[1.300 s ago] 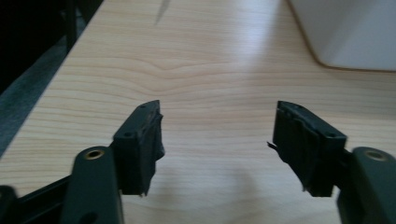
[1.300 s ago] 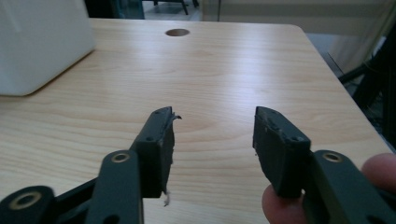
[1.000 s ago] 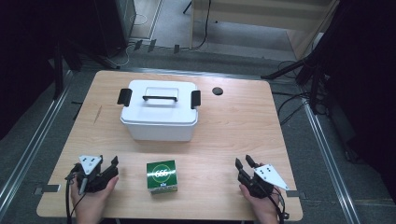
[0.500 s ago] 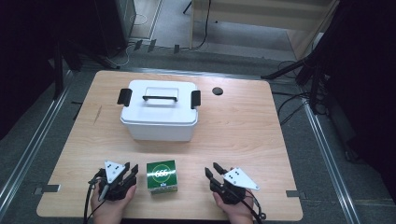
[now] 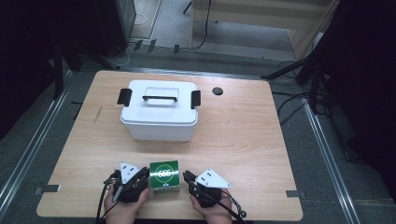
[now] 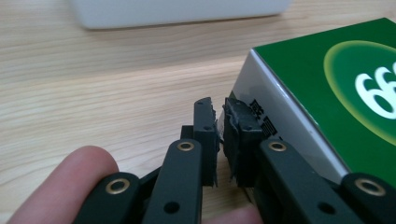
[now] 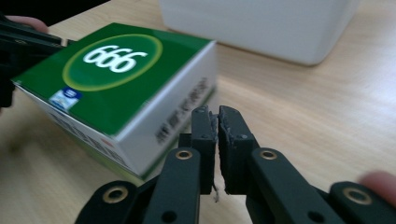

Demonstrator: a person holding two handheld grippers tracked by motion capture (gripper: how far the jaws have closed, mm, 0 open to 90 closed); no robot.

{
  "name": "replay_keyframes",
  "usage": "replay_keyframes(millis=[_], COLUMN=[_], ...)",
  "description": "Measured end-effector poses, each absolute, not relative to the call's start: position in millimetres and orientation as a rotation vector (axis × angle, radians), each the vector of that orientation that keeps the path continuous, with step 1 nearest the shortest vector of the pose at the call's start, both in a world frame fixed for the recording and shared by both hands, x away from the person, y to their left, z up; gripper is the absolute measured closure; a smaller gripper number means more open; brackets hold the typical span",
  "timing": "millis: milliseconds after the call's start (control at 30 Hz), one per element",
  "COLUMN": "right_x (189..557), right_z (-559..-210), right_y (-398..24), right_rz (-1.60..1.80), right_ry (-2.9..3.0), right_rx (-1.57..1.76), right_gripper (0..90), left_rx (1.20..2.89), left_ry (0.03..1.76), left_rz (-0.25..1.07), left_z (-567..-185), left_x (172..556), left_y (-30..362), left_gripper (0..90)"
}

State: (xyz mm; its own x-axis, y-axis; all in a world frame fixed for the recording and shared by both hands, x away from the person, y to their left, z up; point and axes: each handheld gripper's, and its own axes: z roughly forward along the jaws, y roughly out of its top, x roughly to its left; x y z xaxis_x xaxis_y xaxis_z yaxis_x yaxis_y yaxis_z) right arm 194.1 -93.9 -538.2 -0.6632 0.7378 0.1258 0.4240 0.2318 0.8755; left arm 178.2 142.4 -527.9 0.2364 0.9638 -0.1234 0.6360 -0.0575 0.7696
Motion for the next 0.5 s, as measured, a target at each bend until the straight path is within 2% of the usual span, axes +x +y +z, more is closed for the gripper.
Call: replay_keyframes(millis=[167, 500], right_x=[197.1, 200.5], right_z=[-538.7, -534.9], right_y=[-100.0, -130.6], right_rz=[1.393, 1.359], right_ry=[2.209, 2.154], right_rx=[1.157, 1.27], right_gripper=[90.0, 90.0], left_rx=[1.792, 1.868], left_ry=[1.448, 1.364], left_rz=[0.58, 0.549], left_z=[-528.3, -526.0], left_x=[180.3, 198.8], left_y=[126.4, 86.9], left_gripper=[86.5, 90.0])
